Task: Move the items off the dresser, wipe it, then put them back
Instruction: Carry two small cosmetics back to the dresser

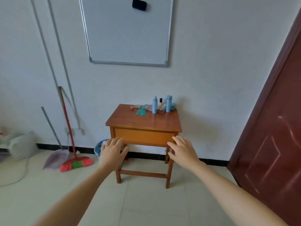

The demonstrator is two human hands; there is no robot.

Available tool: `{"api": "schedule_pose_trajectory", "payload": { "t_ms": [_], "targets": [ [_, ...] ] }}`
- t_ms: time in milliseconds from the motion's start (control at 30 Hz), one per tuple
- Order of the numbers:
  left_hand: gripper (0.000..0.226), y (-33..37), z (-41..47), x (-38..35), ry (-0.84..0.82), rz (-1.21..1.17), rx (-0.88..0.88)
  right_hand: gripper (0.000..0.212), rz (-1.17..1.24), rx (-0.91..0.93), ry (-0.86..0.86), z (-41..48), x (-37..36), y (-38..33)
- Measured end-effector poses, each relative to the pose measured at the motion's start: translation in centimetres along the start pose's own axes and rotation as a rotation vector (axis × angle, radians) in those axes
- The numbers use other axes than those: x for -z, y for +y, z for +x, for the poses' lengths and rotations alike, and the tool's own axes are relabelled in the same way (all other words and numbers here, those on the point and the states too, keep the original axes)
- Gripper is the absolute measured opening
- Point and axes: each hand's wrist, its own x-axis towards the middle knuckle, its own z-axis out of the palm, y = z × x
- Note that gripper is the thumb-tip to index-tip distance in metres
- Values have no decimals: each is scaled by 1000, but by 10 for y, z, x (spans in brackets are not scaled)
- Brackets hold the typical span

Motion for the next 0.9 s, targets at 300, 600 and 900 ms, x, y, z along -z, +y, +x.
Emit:
{"api": "schedule_pose_trajectory", "payload": {
  "t_ms": [300,600,900],
  "targets": [
    [47,-71,53,27,82,-47,153,46,55,144,27,117,-7,-49],
    [47,-110,190,40,141,-55,116,45,146,170,42,266,-30,-67],
    [47,-192,268,14,76,-92,298,42,271,100,-73,389,-108,-105]
  ]
}}
